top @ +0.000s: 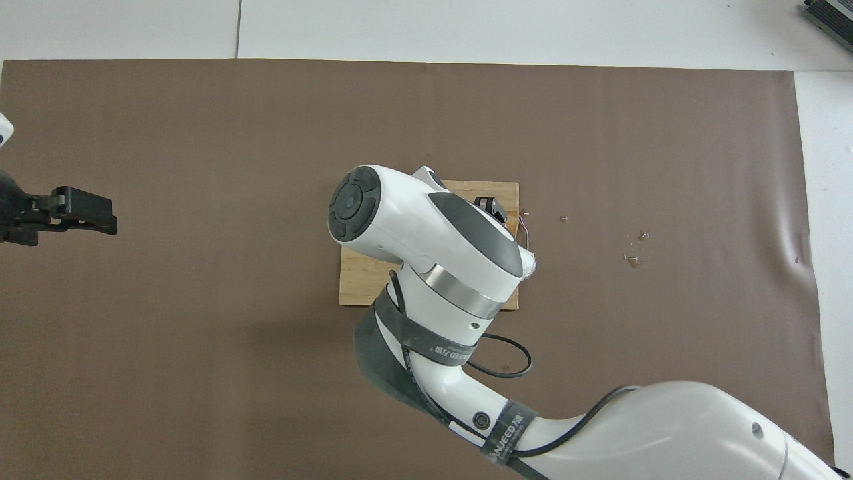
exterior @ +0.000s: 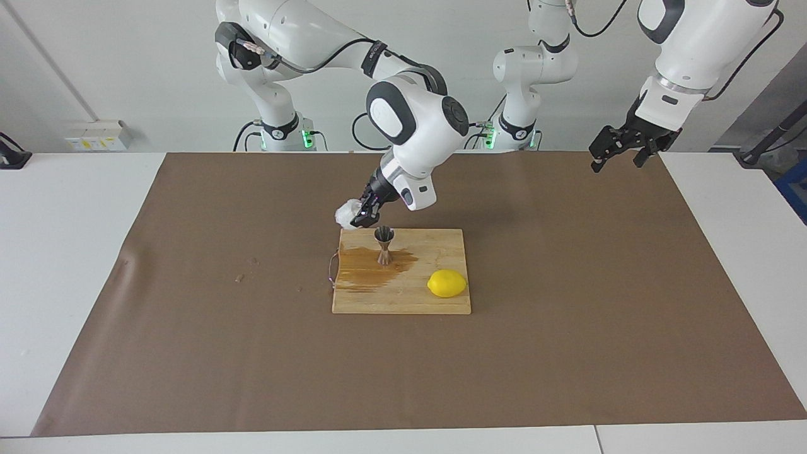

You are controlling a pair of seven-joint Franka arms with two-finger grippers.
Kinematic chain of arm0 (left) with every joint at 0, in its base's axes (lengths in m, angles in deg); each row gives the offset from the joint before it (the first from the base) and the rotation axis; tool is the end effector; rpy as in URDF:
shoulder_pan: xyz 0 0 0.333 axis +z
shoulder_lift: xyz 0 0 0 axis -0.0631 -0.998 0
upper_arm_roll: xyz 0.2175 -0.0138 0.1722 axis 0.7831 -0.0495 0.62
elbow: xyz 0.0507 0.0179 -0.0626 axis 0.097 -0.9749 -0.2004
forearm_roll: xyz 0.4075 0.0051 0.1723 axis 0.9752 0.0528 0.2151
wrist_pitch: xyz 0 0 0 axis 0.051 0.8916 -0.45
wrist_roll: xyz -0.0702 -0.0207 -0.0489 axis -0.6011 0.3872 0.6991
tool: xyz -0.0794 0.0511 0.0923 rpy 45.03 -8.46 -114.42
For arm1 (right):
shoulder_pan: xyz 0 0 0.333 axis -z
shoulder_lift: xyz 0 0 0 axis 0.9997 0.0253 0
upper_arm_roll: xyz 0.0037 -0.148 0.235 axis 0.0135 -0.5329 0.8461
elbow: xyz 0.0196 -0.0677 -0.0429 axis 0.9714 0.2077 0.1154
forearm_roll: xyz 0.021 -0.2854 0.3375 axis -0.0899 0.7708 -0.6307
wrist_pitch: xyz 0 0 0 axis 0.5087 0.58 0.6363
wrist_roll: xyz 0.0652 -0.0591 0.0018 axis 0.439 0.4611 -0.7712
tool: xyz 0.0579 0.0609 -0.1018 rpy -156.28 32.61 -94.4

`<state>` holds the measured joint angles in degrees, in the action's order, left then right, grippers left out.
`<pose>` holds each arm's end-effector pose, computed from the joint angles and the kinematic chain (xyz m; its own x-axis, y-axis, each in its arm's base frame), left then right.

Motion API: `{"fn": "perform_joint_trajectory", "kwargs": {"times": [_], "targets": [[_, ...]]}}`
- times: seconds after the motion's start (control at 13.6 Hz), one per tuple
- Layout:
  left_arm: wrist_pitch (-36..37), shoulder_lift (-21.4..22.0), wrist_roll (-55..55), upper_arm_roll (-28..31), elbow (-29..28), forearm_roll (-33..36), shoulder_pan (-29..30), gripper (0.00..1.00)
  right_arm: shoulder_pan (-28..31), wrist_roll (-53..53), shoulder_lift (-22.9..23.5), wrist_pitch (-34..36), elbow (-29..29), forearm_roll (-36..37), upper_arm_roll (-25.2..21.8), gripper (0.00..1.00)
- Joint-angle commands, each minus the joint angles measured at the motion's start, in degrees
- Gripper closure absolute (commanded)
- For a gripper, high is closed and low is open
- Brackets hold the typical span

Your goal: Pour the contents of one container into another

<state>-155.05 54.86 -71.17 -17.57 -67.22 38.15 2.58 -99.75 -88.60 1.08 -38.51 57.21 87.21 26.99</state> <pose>0.5868 -0.0424 0.5590 0.9967 0.0781 -0.0202 0.0784 -0.9968 0.0142 0.5475 0.3957 0.3645 0.1836 0.8179 -0.5453 0.9825 -0.1701 0.0757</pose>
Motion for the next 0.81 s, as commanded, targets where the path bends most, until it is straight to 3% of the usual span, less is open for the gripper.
{"fn": "perform_joint_trajectory", "kwargs": {"times": [0.0,0.74], "targets": [[-0.1,0.5,-0.1,-0.3,-0.6,-0.5,0.7,0.00,-0.5,0.9,2.0,1.4,-2.0,2.4,1.3,1.00],[-0.1,0.5,-0.1,-0.3,-0.6,-0.5,0.7,0.00,-1.8,0.7,3.9,1.9,-2.0,6.2,1.3,1.00]]}}
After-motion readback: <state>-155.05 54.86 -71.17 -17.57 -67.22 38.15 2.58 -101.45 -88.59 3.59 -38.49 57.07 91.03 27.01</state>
